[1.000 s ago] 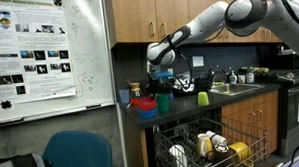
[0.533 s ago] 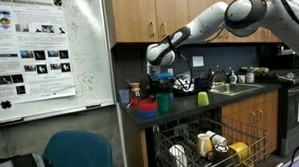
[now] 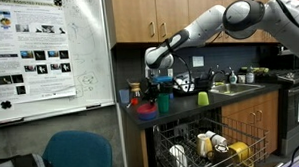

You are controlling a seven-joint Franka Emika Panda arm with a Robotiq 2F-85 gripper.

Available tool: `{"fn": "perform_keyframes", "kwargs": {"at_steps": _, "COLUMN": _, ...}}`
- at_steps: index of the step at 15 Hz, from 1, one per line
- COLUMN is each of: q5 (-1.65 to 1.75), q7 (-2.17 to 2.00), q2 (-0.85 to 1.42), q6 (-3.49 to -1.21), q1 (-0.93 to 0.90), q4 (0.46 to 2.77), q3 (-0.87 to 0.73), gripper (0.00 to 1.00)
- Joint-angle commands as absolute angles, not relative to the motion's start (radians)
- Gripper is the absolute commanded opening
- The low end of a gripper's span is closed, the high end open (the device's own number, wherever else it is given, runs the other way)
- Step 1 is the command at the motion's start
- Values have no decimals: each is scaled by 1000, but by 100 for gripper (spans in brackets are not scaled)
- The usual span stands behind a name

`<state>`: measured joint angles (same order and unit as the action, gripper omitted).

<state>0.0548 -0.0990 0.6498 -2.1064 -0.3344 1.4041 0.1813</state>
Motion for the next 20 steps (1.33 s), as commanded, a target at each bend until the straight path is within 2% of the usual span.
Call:
{"fn": "perform_keyframes", "kwargs": {"at_steps": 1, "q5": 44, "q7": -69, "q2": 644, "q6": -2113, "q1": -338, "q4": 1404, "q3": 190, "gripper": 40}}
{"fn": "perform_keyframes", "kwargs": {"at_steps": 10, "q5": 43, "q7": -37, "q2": 606, "q6": -2181, "q1": -339, "q4": 1425, "q3": 216, "gripper": 100}}
{"fn": "perform_keyframes", "kwargs": {"at_steps": 20, "q5": 42, "q7": 10, "q2": 489, "q6": -2130, "q1": -324, "q4": 1501, "q3": 225, "gripper": 100}}
